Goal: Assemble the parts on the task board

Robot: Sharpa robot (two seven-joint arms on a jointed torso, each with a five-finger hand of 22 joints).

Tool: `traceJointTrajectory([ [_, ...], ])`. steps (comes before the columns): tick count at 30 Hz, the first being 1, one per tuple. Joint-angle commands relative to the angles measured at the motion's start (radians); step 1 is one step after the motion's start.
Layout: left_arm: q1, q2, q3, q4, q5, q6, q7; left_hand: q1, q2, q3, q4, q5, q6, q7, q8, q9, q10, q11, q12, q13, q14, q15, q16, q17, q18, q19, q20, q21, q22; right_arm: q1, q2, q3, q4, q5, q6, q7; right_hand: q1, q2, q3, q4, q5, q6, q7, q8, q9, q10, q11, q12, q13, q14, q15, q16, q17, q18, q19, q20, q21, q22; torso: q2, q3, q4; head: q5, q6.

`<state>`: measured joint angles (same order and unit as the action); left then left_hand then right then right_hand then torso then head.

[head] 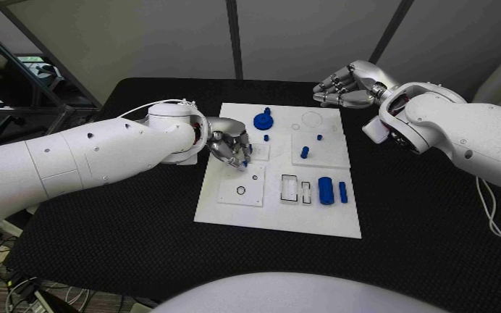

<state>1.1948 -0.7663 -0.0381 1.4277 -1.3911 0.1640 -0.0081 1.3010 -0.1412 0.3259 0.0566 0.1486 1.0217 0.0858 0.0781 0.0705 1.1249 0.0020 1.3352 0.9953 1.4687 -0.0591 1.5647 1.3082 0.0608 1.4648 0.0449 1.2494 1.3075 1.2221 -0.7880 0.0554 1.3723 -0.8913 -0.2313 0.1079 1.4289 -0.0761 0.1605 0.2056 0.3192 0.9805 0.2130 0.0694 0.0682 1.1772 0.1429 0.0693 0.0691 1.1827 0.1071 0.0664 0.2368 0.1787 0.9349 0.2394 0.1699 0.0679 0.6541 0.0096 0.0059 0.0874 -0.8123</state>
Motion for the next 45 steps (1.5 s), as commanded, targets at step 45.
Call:
traceJointTrajectory([
  [45,-0.002,0.006,0.001,-0.012,0.023,0.051,-0.052,0.074,0.018,-0.135,0.003,-0.020,-0.005,0.002,-0.013,-0.003,0.006,0.001,-0.001,-0.007,0.102,0.007,0.006,0.263,-0.005,0.027,0.008,0.014,0.189,0.001,0.002,0.000,-0.002,-0.001,0.013,0.009,0.000,0.009,0.008,0.000,0.004,-0.007,0.000,0.002,0.001,-0.006,0.003,0.003,-0.001,-0.005,-0.003,-0.002,-0.002,0.006,0.008,-0.001,-0.005,-0.001,0.000,0.0002,-0.0009,0.004,-0.006],
])
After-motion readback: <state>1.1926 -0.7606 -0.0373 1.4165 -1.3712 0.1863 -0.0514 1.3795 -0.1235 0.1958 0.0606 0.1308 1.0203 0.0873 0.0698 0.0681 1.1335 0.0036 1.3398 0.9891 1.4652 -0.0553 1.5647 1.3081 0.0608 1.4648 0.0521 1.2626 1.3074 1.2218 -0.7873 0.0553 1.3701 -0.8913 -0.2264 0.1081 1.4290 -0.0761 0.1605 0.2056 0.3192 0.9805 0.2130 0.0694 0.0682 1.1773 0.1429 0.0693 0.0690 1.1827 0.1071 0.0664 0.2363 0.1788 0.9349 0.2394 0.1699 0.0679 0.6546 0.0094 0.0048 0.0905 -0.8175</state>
